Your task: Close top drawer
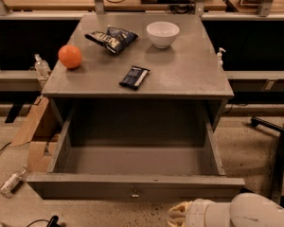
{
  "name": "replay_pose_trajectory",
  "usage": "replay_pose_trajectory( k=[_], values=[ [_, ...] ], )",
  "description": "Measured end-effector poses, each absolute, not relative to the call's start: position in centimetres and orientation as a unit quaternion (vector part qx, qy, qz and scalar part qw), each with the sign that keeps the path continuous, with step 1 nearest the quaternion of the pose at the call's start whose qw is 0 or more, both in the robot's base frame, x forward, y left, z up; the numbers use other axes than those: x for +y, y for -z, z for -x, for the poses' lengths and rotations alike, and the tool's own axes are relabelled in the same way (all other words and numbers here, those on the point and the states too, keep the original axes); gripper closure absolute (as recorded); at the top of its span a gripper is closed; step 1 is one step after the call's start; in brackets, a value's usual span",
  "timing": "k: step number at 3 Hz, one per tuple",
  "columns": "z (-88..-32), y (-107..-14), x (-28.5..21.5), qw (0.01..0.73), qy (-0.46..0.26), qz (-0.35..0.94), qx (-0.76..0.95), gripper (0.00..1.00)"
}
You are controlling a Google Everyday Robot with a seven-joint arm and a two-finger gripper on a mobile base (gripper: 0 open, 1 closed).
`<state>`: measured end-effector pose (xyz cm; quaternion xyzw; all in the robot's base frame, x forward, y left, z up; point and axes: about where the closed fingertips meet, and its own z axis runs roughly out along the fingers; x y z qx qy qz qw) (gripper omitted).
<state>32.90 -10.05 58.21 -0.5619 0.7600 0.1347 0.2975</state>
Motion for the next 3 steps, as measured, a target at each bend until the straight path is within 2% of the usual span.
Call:
replay_pose_trajectory(
  k=[1,2,3],
  values=[
    [-38.3,-57.9,-9.5,0.307,-0.142,0.557,0.759,1.0],
    [-38.2,-57.9,-9.5,0.307,-0.142,0.557,0.759,1.0],
    [-42.0,-58.5,-9.0,0.313,-0.142,0.556,0.756,1.0]
  ],
)
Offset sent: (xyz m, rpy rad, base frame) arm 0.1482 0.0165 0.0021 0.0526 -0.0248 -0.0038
